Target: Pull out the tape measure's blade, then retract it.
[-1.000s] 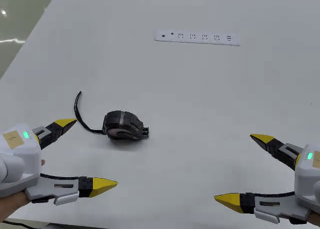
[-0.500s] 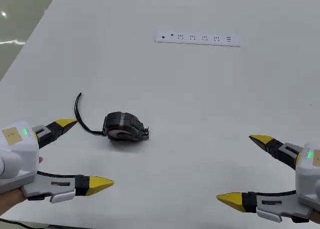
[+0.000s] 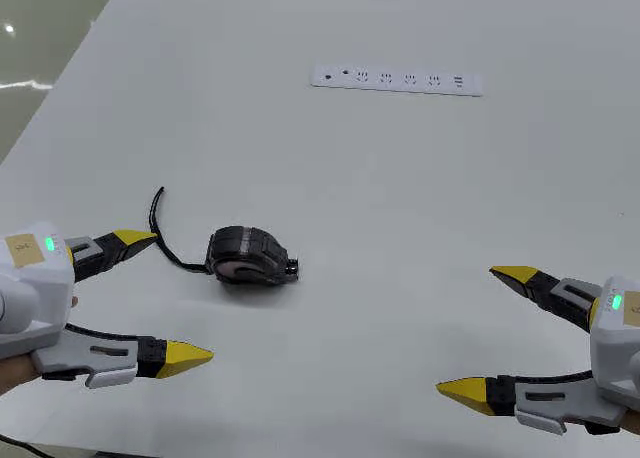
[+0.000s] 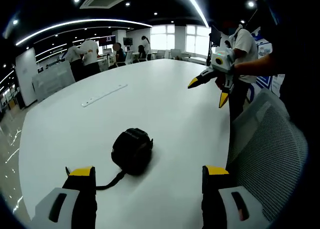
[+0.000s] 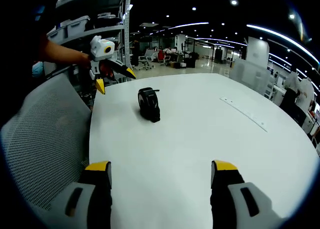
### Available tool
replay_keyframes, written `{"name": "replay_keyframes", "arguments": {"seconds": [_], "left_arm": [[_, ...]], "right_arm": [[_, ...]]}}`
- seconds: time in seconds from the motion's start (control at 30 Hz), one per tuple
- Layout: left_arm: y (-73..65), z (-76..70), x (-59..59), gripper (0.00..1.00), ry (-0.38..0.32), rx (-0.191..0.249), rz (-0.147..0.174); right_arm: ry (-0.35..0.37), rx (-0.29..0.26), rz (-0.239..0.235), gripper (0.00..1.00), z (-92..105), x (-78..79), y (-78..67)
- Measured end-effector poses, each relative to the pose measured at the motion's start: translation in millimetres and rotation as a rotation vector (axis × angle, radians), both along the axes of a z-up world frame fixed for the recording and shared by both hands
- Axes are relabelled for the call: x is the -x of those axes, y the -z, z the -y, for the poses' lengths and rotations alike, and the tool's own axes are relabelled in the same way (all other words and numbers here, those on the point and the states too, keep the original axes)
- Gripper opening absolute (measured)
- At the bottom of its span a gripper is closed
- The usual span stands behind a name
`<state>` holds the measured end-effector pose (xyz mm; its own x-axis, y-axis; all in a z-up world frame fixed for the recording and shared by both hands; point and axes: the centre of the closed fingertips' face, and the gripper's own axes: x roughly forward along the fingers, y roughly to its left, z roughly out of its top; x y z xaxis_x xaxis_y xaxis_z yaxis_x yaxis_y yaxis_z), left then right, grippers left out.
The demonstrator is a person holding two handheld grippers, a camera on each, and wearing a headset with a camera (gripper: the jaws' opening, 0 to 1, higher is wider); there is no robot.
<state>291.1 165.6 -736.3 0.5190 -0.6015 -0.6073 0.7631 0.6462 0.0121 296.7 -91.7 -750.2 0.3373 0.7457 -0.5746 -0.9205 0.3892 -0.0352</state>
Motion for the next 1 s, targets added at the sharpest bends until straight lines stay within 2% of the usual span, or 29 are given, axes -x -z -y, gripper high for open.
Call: {"name": "replay_keyframes", "arguments": {"seconds": [0.37, 0.8, 1.0], "left_arm": [[4.0, -2.5, -8.2, 0.71, 0.104, -0.062, -0.027], [11.7, -6.0, -19.9, 0.57, 0.201, -0.142, -0.071], [14.0, -6.5, -28.0, 0.53, 0.244, -0.177, -0.075]], "right_arm": [[-0.093, 0.014, 0.027, 0.72, -11.0, -12.6, -1.6], [-0.231, 0.018, 0.057, 0.61, -40.6, -29.4, -1.3], [-0.297, 0.022, 0.069, 0.55, -57.0, -34.1, 1.5]]}}
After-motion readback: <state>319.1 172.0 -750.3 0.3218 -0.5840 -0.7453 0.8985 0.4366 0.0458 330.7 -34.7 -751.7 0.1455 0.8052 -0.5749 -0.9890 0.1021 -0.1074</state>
